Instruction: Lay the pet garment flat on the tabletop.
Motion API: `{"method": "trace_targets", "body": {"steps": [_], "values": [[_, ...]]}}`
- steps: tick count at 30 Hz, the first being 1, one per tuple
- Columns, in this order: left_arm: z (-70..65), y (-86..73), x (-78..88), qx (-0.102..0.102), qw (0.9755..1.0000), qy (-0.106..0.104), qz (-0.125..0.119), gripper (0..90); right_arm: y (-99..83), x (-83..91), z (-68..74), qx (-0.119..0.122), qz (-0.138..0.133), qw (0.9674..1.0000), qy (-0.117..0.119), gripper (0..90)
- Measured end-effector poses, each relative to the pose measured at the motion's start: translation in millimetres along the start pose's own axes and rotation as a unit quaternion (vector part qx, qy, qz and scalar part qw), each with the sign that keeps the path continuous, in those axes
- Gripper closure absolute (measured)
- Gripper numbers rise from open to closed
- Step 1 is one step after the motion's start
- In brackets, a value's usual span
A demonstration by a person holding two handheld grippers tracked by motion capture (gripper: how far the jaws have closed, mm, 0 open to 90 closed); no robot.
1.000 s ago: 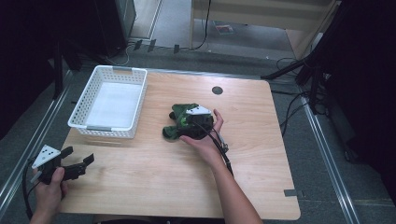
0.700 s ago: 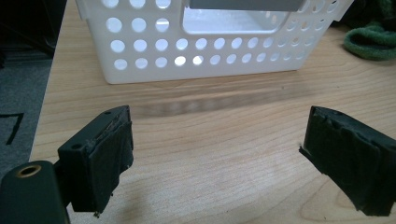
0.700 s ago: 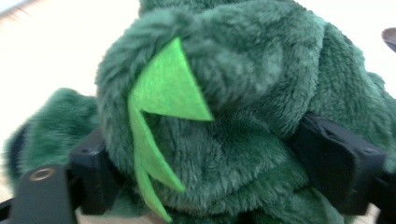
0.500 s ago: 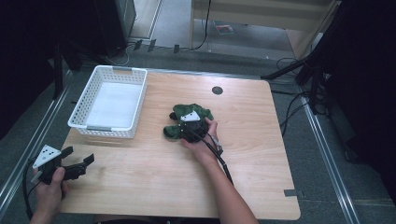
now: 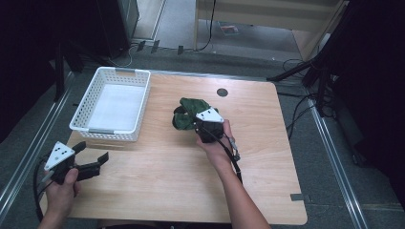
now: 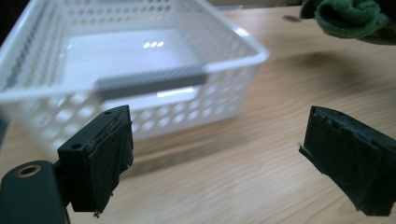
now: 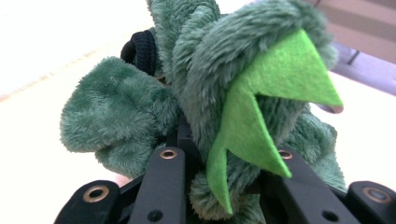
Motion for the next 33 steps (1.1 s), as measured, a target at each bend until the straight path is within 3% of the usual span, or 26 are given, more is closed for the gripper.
{"method": "trace_targets", "body": {"steps": [1, 4, 5, 8, 12, 14, 16, 17, 19, 20, 21, 22, 23, 27, 31, 33], "values": [[-7.7, 5.8, -1.4, -0.006, 1.0, -0.004, -0.003, 8.8, 0.0, 0.0, 0.0, 0.0, 0.0, 1.0, 0.0, 76.9], [-31.7, 22.5, -8.4, -0.018, 0.9995, -0.022, -0.011, 8.8, 7.8, 21.9, 2.1, 0.004, -0.011, 0.9999, 0.01, 76.6], [-39.7, 28.7, -11.8, -0.017, 0.9993, -0.029, -0.016, 8.8, 10.2, 35.5, 3.6, 0.01, -0.016, 0.9997, 0.012, 76.6], [-66.3, 48.0, -21.4, -0.011, 0.9979, -0.059, -0.024, 8.8, 11.6, 50.0, 7.8, 0.006, -0.026, 0.9994, 0.022, 76.6], [-102.5, 68.0, -31.5, -0.018, 0.9942, -0.101, -0.03, 8.8, 7.1, 79.4, 25.5, 0.014, -0.035, 0.9983, 0.045, 76.2], [-117.1, 70.1, -36.4, -0.025, 0.9923, -0.118, -0.026, 8.9, -6.1, 93.9, 43.9, 0.027, -0.025, 0.9971, 0.067, 75.2], [-127.5, 65.7, -40.5, -0.025, 0.9896, -0.14, -0.017, 8.9, -12.3, 96.8, 50.2, 0.027, -0.017, 0.9967, 0.075, 74.8], [-131.0, 61.7, -42.8, -0.024, 0.9884, -0.15, -0.012, 9.4, -25.5, 99.1, 61.2, 0.037, 0.002, 0.9945, 0.099, 70.6], [-136.4, 50.6, -48.0, -0.026, 0.9867, -0.16, 0.005, 9.5, -33.0, 99.4, 66.6, 0.044, 0.015, 0.9927, 0.111, 65.6], [-138.5, 44.4, -49.9, -0.028, 0.9858, -0.165, 0.014, 14.0, -47.4, 99.1, 75.3, 0.054, 0.036, 0.9876, 0.143, 49.6], [-139.3, 38.5, -52.0, -0.031, 0.9857, -0.165, 0.021, 14.0, -47.4, 99.1, 75.3, 0.054, 0.036, 0.9876, 0.143, 49.6], [-139.5, 33.2, -53.9, -0.034, 0.9855, -0.164, 0.027, 14.3, -54.8, 97.5, 75.8, 0.047, 0.043, 0.986, 0.154, 42.0], [-138.8, 29.1, -55.7, -0.031, 0.9856, -0.163, 0.033, 14.3, -56.6, 97.0, 74.5, 0.043, 0.048, 0.9851, 0.159, 42.6], [-134.6, 25.9, -57.9, -0.017, 0.9848, -0.169, 0.037, 14.3, -57.5, 95.9, 70.2, 0.043, 0.048, 0.9844, 0.164, 50.5], [-136.8, 19.7, -61.8, -0.031, 0.983, -0.173, 0.052, 14.4, -60.9, 89.9, 66.0, 0.045, 0.053, 0.9858, 0.153, 44.4], [-137.5, 16.0, -64.1, -0.028, 0.982, -0.177, 0.06, 14.5, -60.2, 86.5, 63.6, 0.044, 0.049, 0.9869, 0.147, 39.4]]}}
Point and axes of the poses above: each handheld gripper's, and its own axes: x roughly backward along the jaws, y roughly out of its top, z roughly to its left, the point moved 7 cm from there along -x, roughly forward along the jaws, and after that the axes turned 3 degrees about y, right-handed, at the moved point
